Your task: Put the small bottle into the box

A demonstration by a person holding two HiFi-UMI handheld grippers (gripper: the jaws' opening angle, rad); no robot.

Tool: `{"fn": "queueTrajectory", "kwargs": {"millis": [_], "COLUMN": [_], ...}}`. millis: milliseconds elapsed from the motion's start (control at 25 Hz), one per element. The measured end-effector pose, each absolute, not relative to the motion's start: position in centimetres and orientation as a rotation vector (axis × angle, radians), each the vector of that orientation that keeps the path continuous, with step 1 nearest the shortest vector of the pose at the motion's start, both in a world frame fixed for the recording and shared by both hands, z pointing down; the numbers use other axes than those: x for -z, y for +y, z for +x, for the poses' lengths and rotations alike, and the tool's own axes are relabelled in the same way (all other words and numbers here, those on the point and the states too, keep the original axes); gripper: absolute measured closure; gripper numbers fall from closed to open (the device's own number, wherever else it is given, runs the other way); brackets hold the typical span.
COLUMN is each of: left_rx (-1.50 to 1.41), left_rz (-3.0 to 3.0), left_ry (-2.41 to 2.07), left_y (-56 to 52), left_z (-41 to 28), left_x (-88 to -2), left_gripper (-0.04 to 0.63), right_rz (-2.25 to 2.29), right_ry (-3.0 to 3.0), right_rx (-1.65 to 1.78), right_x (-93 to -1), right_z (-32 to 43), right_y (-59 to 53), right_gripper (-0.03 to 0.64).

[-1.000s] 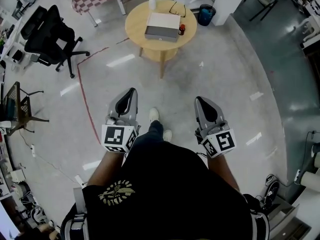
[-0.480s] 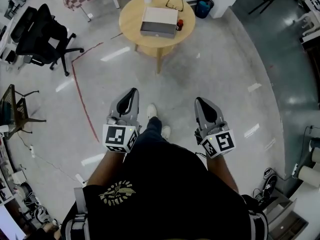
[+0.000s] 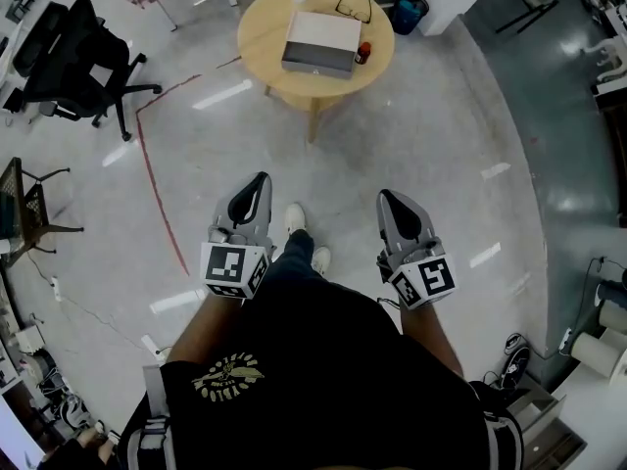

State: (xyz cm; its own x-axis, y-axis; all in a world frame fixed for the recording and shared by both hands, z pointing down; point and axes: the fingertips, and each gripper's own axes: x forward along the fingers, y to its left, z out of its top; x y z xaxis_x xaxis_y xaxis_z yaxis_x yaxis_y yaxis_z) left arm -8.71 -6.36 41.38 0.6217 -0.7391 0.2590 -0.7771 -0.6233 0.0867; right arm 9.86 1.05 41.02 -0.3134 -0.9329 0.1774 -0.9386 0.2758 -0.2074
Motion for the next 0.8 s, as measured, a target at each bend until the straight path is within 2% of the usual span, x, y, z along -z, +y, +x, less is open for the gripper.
{"fn": "queueTrajectory", "kwargs": {"millis": [480,800], "left_rx": [-0.153,-0.134], "left_rz": [2.769,2.803], "left_ry": [-1.241,-1.124], "left_y": [-15.6,-18.2], "left_z": [-10.0,-8.2], "left_x": [-37.1,-36.5], "left_gripper": [0.595,0.595], "right_rz": [1.81,1.893], "right_ry": [-2.512,-2.46], "right_rx": [-0.234,-0.257], "right_x": [-35.7,-35.8], "right_z": [6.5,7.2], "right_y": [-8.6,-9.7], "right_gripper": [0.611,0.611]}}
